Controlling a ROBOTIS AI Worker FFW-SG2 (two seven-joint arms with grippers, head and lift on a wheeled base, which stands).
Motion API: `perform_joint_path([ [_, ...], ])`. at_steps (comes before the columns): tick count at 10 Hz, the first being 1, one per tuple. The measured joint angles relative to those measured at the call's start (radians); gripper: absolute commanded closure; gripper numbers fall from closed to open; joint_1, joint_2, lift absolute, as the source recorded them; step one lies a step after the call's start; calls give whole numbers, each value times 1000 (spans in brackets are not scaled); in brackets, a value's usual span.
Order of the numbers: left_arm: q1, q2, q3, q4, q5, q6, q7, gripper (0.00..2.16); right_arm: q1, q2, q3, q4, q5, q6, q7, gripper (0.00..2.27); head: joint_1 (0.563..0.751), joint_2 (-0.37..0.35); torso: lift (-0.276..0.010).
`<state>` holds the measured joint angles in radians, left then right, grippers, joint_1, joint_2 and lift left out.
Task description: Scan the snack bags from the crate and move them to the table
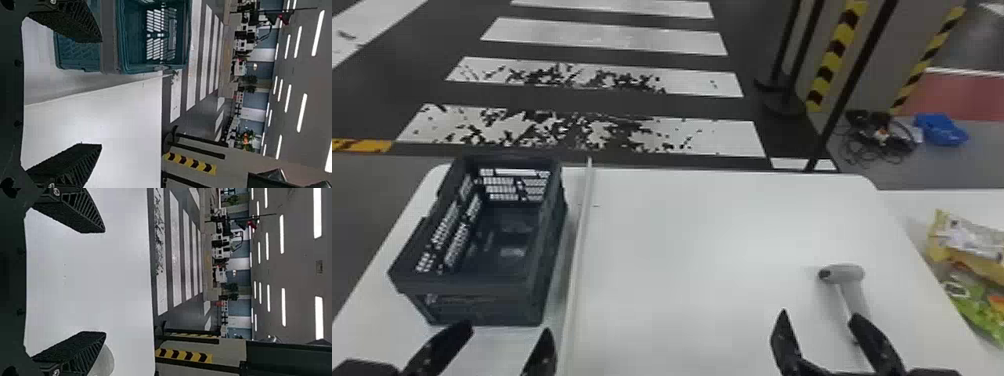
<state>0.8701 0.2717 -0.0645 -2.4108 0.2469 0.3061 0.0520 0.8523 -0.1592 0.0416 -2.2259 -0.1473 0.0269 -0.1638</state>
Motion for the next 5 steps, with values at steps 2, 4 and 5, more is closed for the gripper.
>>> perform_joint_path([
  [2,62,-10,4,7,0,-83,-3,39,77,-12,11,-1,4,-150,-2,83,695,-103,-95],
  [4,99,-20,-5,23,-4,-166,-9,39,124,-28,36,4,14,-222,-3,83,695,-89,-95],
  [5,106,-21,-12,34,-7,-205,-10,39,136,-31,48,8,21,-239,-5,83,695,-86,-95],
])
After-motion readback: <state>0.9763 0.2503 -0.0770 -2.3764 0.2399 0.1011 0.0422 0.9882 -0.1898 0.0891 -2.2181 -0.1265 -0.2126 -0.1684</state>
